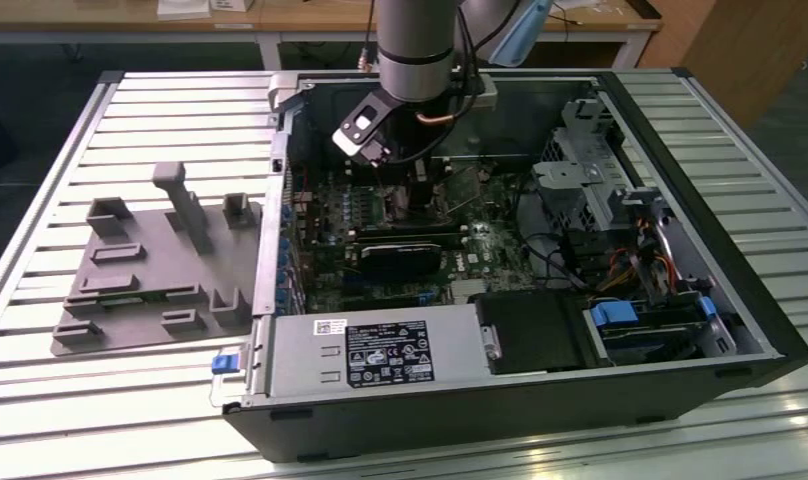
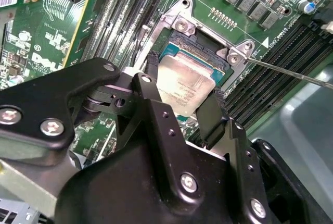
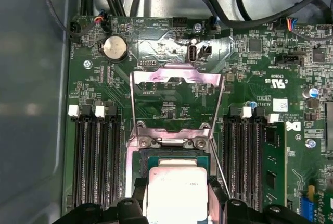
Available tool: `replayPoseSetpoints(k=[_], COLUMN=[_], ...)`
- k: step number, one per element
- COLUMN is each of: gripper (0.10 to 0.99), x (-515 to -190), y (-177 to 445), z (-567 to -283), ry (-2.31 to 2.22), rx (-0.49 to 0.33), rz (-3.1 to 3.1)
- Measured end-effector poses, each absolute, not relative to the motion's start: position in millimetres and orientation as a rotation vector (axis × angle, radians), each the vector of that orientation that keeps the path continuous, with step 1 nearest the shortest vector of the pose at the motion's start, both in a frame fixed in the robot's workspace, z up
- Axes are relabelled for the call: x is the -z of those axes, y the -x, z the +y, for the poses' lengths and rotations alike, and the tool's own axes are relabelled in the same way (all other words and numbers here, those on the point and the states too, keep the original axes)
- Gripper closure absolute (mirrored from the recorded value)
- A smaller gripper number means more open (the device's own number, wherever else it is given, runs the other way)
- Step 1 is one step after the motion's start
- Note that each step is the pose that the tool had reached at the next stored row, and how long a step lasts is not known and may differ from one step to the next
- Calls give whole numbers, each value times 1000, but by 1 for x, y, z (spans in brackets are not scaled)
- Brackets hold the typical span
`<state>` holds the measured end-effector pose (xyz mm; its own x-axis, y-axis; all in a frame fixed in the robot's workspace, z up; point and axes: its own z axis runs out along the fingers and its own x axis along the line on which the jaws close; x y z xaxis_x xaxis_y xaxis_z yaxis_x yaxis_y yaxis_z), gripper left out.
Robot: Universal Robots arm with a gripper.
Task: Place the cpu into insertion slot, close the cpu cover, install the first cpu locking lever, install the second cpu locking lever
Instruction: 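Place the cpu into insertion slot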
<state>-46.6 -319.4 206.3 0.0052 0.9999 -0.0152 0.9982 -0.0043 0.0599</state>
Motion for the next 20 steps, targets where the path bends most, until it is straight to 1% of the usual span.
replayPoseSetpoints(k=[20], gripper=[545], x=[-194], y=[47], z=[-319], ry=[-2186], rx=[-46], rz=[2179])
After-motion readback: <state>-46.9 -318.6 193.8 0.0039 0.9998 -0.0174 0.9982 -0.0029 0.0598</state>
